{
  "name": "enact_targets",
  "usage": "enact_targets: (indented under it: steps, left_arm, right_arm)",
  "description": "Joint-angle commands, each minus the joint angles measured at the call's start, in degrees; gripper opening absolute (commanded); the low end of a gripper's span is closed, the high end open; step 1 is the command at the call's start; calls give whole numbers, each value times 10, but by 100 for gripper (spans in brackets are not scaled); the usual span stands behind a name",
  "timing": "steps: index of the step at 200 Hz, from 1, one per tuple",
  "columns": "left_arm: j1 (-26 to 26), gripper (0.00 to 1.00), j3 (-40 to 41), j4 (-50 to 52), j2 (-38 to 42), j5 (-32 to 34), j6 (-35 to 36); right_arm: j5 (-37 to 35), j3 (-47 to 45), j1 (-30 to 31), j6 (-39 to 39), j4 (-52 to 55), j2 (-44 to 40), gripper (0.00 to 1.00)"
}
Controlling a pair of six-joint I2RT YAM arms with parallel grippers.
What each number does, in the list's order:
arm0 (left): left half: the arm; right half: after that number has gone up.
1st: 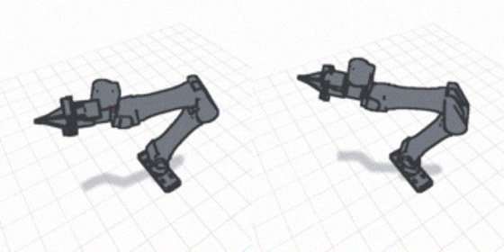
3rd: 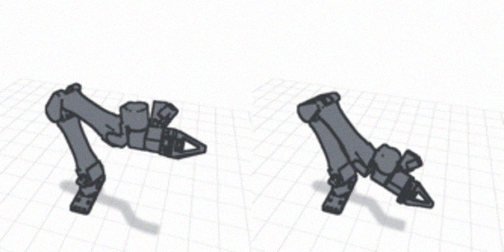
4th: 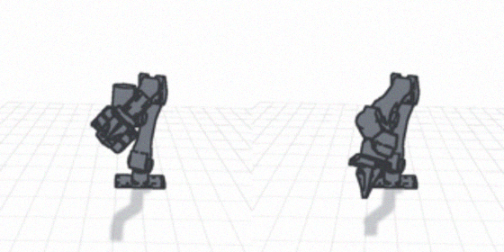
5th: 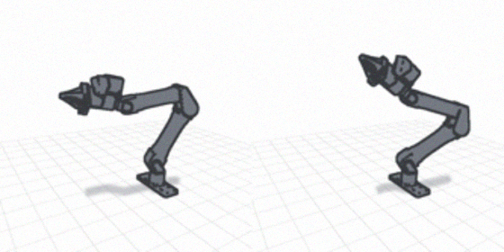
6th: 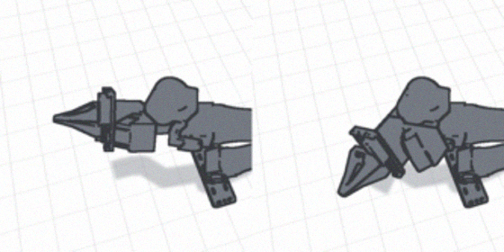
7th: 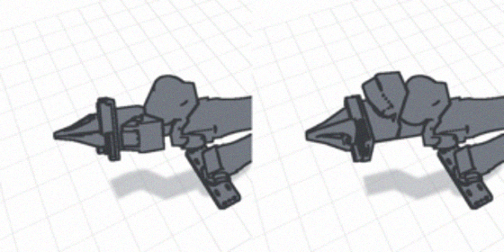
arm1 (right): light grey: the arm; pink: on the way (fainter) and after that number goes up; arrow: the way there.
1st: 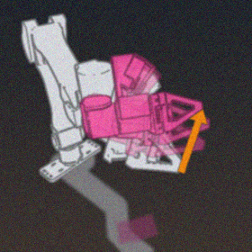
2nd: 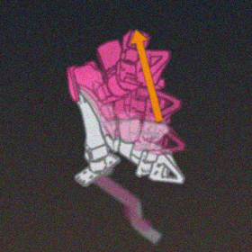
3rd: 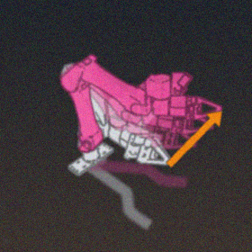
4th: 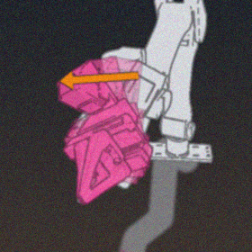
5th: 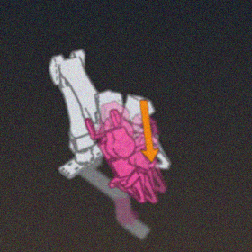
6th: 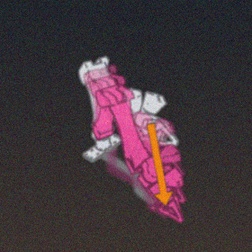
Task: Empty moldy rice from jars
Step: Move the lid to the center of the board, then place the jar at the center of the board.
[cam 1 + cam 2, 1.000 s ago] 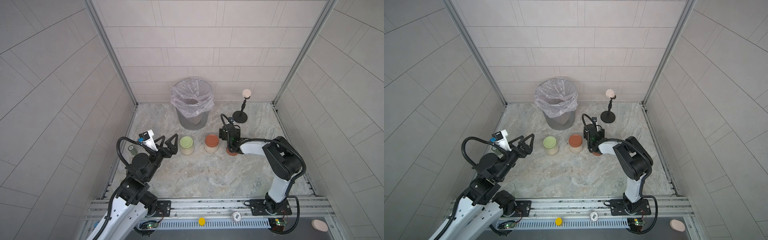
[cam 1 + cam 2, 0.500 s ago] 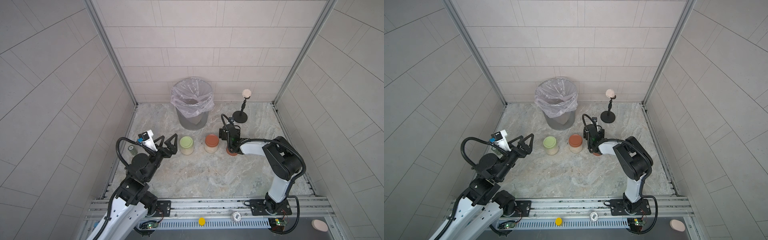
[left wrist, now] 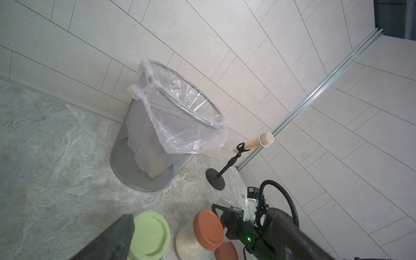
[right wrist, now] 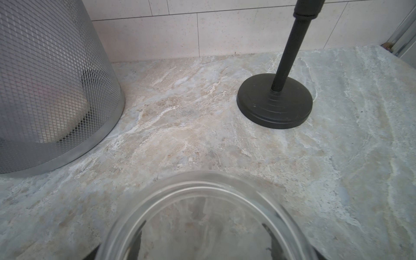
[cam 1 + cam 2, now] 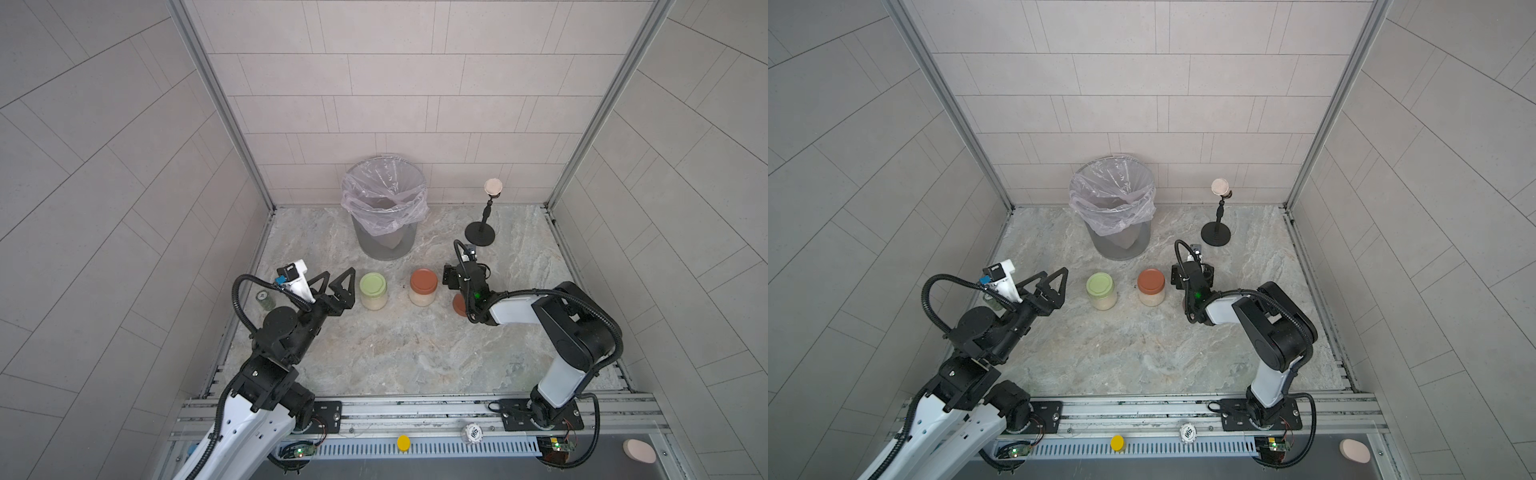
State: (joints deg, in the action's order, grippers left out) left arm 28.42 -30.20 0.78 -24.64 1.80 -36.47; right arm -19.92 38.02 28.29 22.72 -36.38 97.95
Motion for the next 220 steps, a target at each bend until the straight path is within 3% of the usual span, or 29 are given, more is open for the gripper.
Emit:
enact_targets:
  steps: [1, 83, 131, 170, 220]
  left_arm:
    - [1, 100, -10, -2, 5, -3, -10]
    - [2, 100, 0, -12, 4, -19, -22]
    - [1, 100, 5, -13, 4, -26, -26]
    - [2, 100, 9, -22, 1, -33, -29]
    - [2, 100, 8, -31, -12, -45, -32]
  right_arm:
    - [5, -18, 4, -11, -7, -28, 67]
    - [11, -126, 31, -72, -121, -61, 65]
    - [-10, -170, 50, -80, -223, -31, 64]
    - [-68, -169, 59, -74, -287, 6, 65]
    - [-73, -120, 59, -56, -269, 56, 67]
